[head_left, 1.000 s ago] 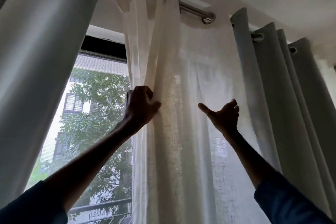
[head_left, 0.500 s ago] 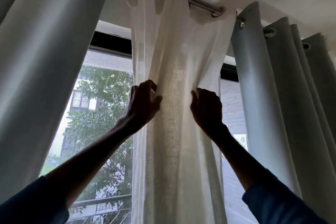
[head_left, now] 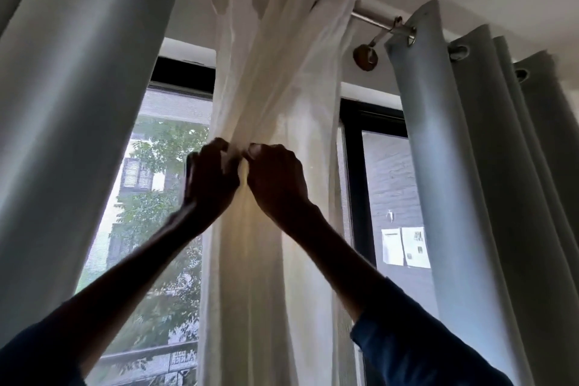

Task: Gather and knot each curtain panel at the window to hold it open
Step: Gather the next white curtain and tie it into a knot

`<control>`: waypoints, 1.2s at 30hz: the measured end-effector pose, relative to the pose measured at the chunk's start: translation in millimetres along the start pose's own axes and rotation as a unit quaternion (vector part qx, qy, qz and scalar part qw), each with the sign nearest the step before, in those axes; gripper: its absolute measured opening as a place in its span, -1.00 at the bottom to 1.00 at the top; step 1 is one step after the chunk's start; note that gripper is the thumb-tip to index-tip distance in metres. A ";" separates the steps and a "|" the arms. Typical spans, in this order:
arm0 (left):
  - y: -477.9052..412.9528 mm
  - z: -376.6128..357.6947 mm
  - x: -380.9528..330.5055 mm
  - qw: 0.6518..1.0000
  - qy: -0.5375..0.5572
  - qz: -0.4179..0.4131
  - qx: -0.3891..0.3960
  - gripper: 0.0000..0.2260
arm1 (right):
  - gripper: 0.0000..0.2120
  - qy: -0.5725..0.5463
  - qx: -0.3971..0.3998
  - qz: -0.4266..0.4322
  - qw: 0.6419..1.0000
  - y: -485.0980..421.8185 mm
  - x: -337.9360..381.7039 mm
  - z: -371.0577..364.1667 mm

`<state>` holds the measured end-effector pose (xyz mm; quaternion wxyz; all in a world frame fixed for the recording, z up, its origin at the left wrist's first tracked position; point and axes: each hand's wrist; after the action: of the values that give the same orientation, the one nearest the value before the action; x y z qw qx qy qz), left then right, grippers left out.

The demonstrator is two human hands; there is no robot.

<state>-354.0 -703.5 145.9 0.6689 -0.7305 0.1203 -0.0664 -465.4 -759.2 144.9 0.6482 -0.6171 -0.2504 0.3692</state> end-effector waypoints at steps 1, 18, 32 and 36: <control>0.6 2.8 -1.4 1.000 -0.001 -0.006 0.002 -0.77 | -0.77 -0.002 -0.008 -0.010 1.000 3.8 -4.7 -6.3; 20.6 -29.1 -75.6 0.993 -0.037 -0.101 0.045 -0.79 | -0.58 0.012 -0.120 -0.106 0.987 47.6 -61.4 19.2; 7.8 -36.6 -62.7 0.993 0.049 0.008 0.107 -0.54 | -0.73 0.034 -0.077 -0.046 0.995 61.6 -45.1 20.9; -1.5 -33.4 -62.5 0.989 0.068 0.085 0.103 -0.56 | -0.70 -0.041 -0.039 -0.018 0.998 67.7 -43.8 20.1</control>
<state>-422.6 -718.9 154.6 0.7342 -0.6385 0.2198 -0.0708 -518.9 -783.7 86.2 0.6194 -0.6220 -0.3021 0.3717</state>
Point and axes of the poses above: each hand's wrist, its own y-axis away from the middle knuckle, its own z-axis out of the back of the hand, x = y × z, and after that the axes turned 12 degrees about y, right-handed
